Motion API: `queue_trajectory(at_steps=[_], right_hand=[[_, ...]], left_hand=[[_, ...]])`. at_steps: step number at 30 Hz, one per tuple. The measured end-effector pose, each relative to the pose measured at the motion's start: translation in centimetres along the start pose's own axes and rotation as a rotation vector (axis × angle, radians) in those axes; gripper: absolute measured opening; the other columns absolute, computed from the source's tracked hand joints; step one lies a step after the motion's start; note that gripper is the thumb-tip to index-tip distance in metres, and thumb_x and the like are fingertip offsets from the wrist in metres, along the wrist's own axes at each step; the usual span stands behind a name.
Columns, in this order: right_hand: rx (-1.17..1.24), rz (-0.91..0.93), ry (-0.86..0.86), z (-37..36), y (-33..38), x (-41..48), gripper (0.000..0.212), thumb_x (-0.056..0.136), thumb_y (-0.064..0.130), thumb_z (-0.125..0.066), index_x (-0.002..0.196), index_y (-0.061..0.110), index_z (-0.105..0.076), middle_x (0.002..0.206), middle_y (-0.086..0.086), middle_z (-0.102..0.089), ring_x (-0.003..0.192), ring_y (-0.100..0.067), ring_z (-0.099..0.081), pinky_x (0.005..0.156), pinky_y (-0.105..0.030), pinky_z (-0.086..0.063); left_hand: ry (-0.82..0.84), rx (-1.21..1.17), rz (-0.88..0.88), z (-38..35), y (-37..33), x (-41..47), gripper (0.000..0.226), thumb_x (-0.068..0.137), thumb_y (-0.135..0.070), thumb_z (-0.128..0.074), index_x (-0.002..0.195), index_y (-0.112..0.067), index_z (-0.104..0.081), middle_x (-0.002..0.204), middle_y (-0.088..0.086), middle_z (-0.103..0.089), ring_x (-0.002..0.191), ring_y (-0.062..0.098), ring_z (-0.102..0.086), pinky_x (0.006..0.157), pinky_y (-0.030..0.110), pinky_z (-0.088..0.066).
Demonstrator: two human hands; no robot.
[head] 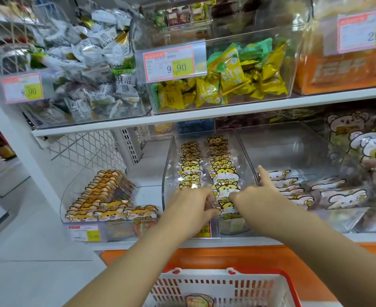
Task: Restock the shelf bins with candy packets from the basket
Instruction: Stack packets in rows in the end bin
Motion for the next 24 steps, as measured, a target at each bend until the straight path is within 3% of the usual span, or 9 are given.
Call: queue_trajectory(at_steps=[4,6,9,12,16,24], right_hand=[[-0.018,0.001,-0.022,0.3,0.0,-0.9,0.032,0.095,-0.002,-0.039,0.118,0.014,-0.055,0.069,0.002,-0.045,0.090,-0.024,-0.066,0.119,-0.057,0.009],[0.002,-0.011,-0.032,0.2,-0.1,-0.8,0.034,0.094,-0.001,-0.039,0.119,0.016,-0.054,0.072,0.003,-0.046,0.094,-0.024,-0.066,0.119,-0.056,0.008],[0.061,-0.038,-0.021,-0.7,-0.5,-0.3,0.037,0.091,-0.001,-0.043,0.123,0.017,-0.050,0.075,0.004,-0.052,0.092,-0.024,-0.065,0.118,-0.059,0.008],[0.209,-0.080,-0.006,-1.9,-1.0,0.7,0.043,0.090,0.002,-0.045,0.130,0.020,-0.046,0.088,0.004,-0.064,0.096,-0.021,-0.063,0.116,-0.062,0.010],[0.363,-0.067,-0.004,-2.5,-1.4,1.1,0.038,0.096,0.020,-0.048,0.134,0.023,-0.043,0.111,0.004,-0.066,0.113,-0.020,-0.060,0.116,-0.061,0.012],[0.425,-0.066,-0.021,-2.3,-1.5,1.0,0.036,0.099,0.021,-0.048,0.135,0.026,-0.045,0.118,0.003,-0.063,0.116,-0.017,-0.059,0.118,-0.058,0.011]], left_hand=[[0.051,-0.037,-0.016,0.4,0.1,-0.2,0.030,0.089,-0.043,-0.070,0.115,-0.028,-0.066,0.094,-0.015,-0.068,0.092,0.009,-0.062,0.092,0.032,-0.049],[0.132,-0.185,-0.009,1.3,0.3,0.0,0.028,0.091,-0.043,-0.068,0.116,-0.030,-0.069,0.098,-0.017,-0.067,0.093,0.004,-0.063,0.091,0.029,-0.052],[0.049,-0.399,0.038,3.0,1.1,1.7,0.020,0.097,-0.033,-0.060,0.113,-0.031,-0.072,0.102,-0.017,-0.071,0.097,0.002,-0.066,0.091,0.030,-0.054],[-0.053,-0.171,0.054,2.5,1.4,4.3,0.026,0.100,-0.029,-0.050,0.116,-0.030,-0.071,0.108,-0.010,-0.073,0.101,0.012,-0.066,0.094,0.040,-0.053],[0.026,0.186,0.048,0.7,0.4,7.2,0.028,0.100,-0.030,-0.044,0.104,-0.028,-0.072,0.104,-0.003,-0.071,0.102,0.023,-0.063,0.095,0.043,-0.048],[0.211,0.224,0.105,0.6,0.2,11.0,0.020,0.090,-0.023,-0.065,0.106,-0.018,-0.075,0.103,0.000,-0.073,0.092,0.022,-0.067,0.087,0.042,-0.057]])
Point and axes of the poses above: each hand's wrist, its own x-axis towards the middle knuckle, its own z-axis out of the back of the hand, y = z × x, the point moved 2 cm from there along x, towards the middle knuckle
